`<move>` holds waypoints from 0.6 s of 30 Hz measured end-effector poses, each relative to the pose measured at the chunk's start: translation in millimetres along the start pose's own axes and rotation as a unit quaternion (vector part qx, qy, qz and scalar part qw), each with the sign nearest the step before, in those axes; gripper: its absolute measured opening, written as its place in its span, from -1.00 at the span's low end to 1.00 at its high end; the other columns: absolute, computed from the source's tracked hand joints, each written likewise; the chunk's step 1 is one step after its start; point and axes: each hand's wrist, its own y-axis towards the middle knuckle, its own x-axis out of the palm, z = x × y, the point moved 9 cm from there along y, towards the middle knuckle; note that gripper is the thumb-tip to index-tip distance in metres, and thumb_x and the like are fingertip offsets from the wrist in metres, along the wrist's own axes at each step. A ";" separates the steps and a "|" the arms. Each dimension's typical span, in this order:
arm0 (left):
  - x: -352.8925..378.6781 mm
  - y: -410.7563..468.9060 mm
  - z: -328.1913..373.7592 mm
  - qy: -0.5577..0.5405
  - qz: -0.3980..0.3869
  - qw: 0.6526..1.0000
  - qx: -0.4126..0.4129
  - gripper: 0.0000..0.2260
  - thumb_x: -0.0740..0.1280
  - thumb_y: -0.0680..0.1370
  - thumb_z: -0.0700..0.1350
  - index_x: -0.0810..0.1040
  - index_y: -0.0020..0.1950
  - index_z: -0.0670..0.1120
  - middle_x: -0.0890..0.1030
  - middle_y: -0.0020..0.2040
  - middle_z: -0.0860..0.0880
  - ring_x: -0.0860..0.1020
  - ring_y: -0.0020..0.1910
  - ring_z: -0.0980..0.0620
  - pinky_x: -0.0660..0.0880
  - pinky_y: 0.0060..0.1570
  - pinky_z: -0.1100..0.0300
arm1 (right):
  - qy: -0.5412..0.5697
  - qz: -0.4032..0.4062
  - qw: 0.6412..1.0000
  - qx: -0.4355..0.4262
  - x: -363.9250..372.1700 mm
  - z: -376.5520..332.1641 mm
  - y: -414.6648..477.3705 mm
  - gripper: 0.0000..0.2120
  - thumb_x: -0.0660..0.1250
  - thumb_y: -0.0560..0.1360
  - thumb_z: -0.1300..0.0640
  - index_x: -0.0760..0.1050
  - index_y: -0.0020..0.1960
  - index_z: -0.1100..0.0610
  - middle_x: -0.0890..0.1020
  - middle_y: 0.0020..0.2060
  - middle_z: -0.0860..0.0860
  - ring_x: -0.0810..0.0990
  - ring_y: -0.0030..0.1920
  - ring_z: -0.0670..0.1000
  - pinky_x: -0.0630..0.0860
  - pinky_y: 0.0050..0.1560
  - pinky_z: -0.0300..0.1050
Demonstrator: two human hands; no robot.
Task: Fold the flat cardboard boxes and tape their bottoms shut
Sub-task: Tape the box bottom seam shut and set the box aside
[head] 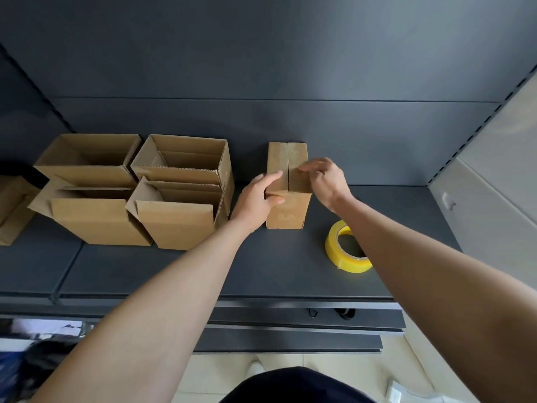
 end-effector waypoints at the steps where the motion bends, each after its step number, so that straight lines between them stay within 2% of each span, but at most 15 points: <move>1: -2.9 -1.2 -0.8 0.001 0.002 1.000 -0.002 -0.50 0.35 0.54 -0.22 0.37 0.45 0.07 0.26 0.50 -0.04 0.24 0.47 -0.05 0.22 0.39 0.11 | -0.005 0.014 1.000 0.001 -2.6 -3.2 4.4 -0.67 0.09 0.58 0.22 0.58 0.20 0.17 0.45 0.32 0.08 0.41 0.32 0.07 0.33 0.23 -0.20; 3: -9.8 -3.4 -3.0 -0.004 0.003 1.000 -0.004 -0.53 0.31 0.55 -0.29 0.40 0.43 0.04 0.23 0.52 -0.03 0.21 0.49 -0.03 0.17 0.40 0.17 | -0.020 0.021 1.000 0.011 -3.1 -5.8 16.4 -0.67 0.15 0.61 0.08 0.48 0.30 0.15 0.39 0.39 0.07 0.37 0.36 0.09 0.34 0.23 -0.15; 5: -17.6 -5.1 -6.1 -0.013 0.006 1.000 -0.004 -0.56 0.26 0.56 -0.35 0.46 0.38 0.03 0.25 0.51 0.02 0.21 0.49 0.00 0.17 0.41 0.17 | -0.051 -0.005 0.999 0.019 3.2 -7.2 29.8 -0.56 0.17 0.62 -0.01 0.32 0.45 0.14 0.28 0.47 0.05 0.26 0.44 0.11 0.28 0.35 -0.07; 9: -36.1 -14.4 -9.9 -0.065 0.075 0.994 -0.039 -0.60 0.15 0.58 -0.39 0.55 0.28 -0.02 0.41 0.41 0.01 0.34 0.41 0.00 0.32 0.35 0.21 | -0.044 -0.072 0.995 0.053 24.5 -1.9 47.2 -0.39 0.24 0.58 -0.07 0.13 0.54 0.09 0.20 0.51 0.04 0.20 0.49 0.12 0.21 0.47 0.02; 12: -44.9 -31.0 -13.8 -0.078 0.174 0.974 -0.126 -0.68 0.15 0.64 -0.20 0.40 0.39 -0.04 0.46 0.34 -0.02 0.46 0.28 -0.01 0.42 0.03 0.28 | -0.020 -0.111 0.990 0.080 38.6 4.5 49.2 -0.29 0.33 0.52 -0.10 0.09 0.55 0.02 0.25 0.49 0.03 0.25 0.46 0.14 0.32 0.41 0.11; 14: -36.8 -40.8 -13.0 -0.045 0.180 0.965 -0.183 -0.61 0.21 0.62 -0.02 0.29 0.43 -0.07 0.43 0.33 -0.02 0.48 0.23 -0.04 0.42 -0.13 0.27 | -0.030 -0.114 0.990 0.079 41.9 3.3 48.5 -0.28 0.35 0.51 -0.08 0.09 0.55 0.03 0.22 0.49 0.03 0.27 0.45 0.14 0.35 0.39 0.11; 15: -31.8 -42.3 -12.3 -0.043 0.176 0.962 -0.202 -0.55 0.25 0.60 0.03 0.25 0.43 -0.10 0.41 0.34 -0.05 0.47 0.23 -0.06 0.44 -0.13 0.25 | -0.035 -0.111 0.990 0.078 42.0 1.9 48.3 -0.29 0.35 0.51 -0.07 0.10 0.55 0.04 0.22 0.48 0.04 0.28 0.43 0.15 0.35 0.38 0.10; 18: -24.0 -43.9 -11.9 -0.081 0.173 0.947 -0.259 -0.44 0.32 0.56 0.03 0.18 0.43 -0.16 0.35 0.38 -0.14 0.44 0.29 -0.14 0.48 0.08 0.11 | -0.082 -0.095 0.989 0.083 38.8 1.2 47.0 -0.34 0.31 0.53 -0.12 0.16 0.53 0.03 0.25 0.42 0.09 0.26 0.41 0.17 0.36 0.36 0.08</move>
